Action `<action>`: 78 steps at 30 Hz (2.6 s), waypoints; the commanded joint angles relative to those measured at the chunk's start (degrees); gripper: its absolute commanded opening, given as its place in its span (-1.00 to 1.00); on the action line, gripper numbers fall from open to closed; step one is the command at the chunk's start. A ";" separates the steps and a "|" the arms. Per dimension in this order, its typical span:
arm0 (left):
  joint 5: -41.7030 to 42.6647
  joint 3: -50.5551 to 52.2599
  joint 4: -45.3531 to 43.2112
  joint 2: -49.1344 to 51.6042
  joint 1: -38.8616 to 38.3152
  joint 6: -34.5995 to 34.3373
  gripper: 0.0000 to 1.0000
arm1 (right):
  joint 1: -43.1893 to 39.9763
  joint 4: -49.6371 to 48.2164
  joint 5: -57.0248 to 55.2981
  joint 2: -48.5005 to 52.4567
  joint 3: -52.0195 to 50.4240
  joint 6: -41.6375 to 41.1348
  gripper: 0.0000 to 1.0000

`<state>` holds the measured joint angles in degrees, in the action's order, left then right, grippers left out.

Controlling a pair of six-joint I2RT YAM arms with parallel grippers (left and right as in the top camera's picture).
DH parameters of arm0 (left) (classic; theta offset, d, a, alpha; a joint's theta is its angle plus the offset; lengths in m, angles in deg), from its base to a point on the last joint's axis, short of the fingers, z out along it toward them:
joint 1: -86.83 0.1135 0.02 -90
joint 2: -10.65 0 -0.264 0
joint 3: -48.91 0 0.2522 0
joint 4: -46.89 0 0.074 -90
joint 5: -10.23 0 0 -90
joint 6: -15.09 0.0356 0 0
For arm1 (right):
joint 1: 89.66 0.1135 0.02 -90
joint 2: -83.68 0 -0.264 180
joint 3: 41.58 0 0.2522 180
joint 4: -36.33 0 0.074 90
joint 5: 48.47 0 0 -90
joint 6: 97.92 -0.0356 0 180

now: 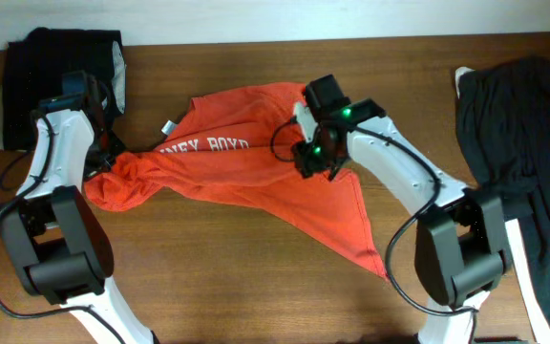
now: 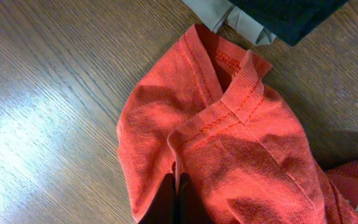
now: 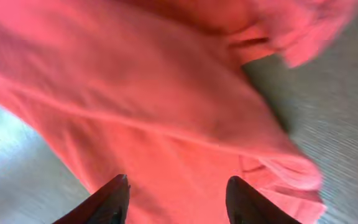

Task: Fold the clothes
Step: 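Grasp the T-shirt's opposite side with the right gripper, then lift and stretch the T-shirt between both grippers, then lay it down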

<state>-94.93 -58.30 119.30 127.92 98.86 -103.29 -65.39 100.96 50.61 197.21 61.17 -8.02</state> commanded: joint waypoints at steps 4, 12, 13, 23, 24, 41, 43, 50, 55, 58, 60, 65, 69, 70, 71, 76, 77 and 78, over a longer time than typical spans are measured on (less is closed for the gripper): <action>-0.04 0.09 0.07 0.42 0.13 -0.92 -0.99 | 2.93 -1.14 -7.30 8.02 -0.76 5.20 0.01; -0.24 0.09 -0.11 0.42 0.13 -0.90 -0.99 | 2.60 -8.74 -8.90 9.64 -0.83 4.13 -0.10; -0.26 0.09 -0.11 0.42 0.13 -0.90 -0.99 | 2.62 -8.94 -9.97 9.64 -0.83 4.13 -0.17; -0.20 -0.90 4.09 -12.66 0.07 -0.26 -0.99 | 1.14 -6.05 -14.34 -8.17 -0.81 -6.45 -0.92; -0.20 -0.90 4.44 -18.03 0.07 -0.24 -0.99 | 1.16 -5.20 -14.29 -13.31 -0.81 -6.49 -0.92; -0.20 -3.87 10.34 -54.23 0.07 2.34 -0.99 | 1.14 9.62 -14.12 -42.07 -0.81 -8.98 -0.92; -0.17 -3.87 13.51 -41.16 0.07 2.32 -0.99 | 1.14 9.60 -14.10 -29.51 -0.81 -9.01 -0.91; 1.95 -3.89 13.18 -21.22 0.07 2.12 -0.99 | -0.72 6.36 -15.34 -23.87 -0.81 -9.86 -0.92; 1.99 -3.89 16.70 -37.16 0.07 2.10 -0.99 | -0.68 8.57 -15.39 -35.69 -0.81 -10.91 -0.93; 9.01 -6.03 18.21 -54.84 0.07 4.09 -0.99 | -0.68 9.97 -15.45 -52.15 -0.79 -12.92 -0.92; 9.84 -12.90 18.18 -62.79 0.07 4.07 -0.99 | -0.68 10.38 -17.81 -59.69 0.13 -12.90 -0.92; 9.84 -28.33 8.39 -60.19 0.09 4.07 -0.99 | -0.68 9.73 -38.18 -60.63 12.57 -12.39 -0.92; 9.84 -28.33 0.28 -41.94 0.07 4.02 -0.99 | -3.37 2.19 -44.06 -49.29 13.35 -12.22 -0.92; 9.81 -28.33 -3.39 -34.80 0.07 4.02 -0.99 | -6.69 -0.61 -43.21 -45.03 13.35 -12.20 -0.92; 9.86 -28.33 -7.02 -28.68 0.07 4.02 -0.99 | -10.40 -3.72 -39.85 -40.65 13.35 -12.20 -0.92; 10.05 -28.33 -23.12 3.21 -4.26 4.04 -0.95 | -26.82 -17.64 -15.28 -11.72 13.35 -12.24 -0.72; 10.03 -28.33 -23.85 8.41 -6.23 4.83 -0.63 | -27.61 -15.72 -15.28 -6.29 13.35 -12.22 0.57; 10.03 -28.33 -23.50 11.06 -7.61 5.46 0.37 | -27.80 -13.44 -15.30 -3.58 13.35 -12.20 0.97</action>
<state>-84.37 -86.21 96.31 133.67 94.73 -99.59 -92.67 85.44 32.60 189.72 74.22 -19.93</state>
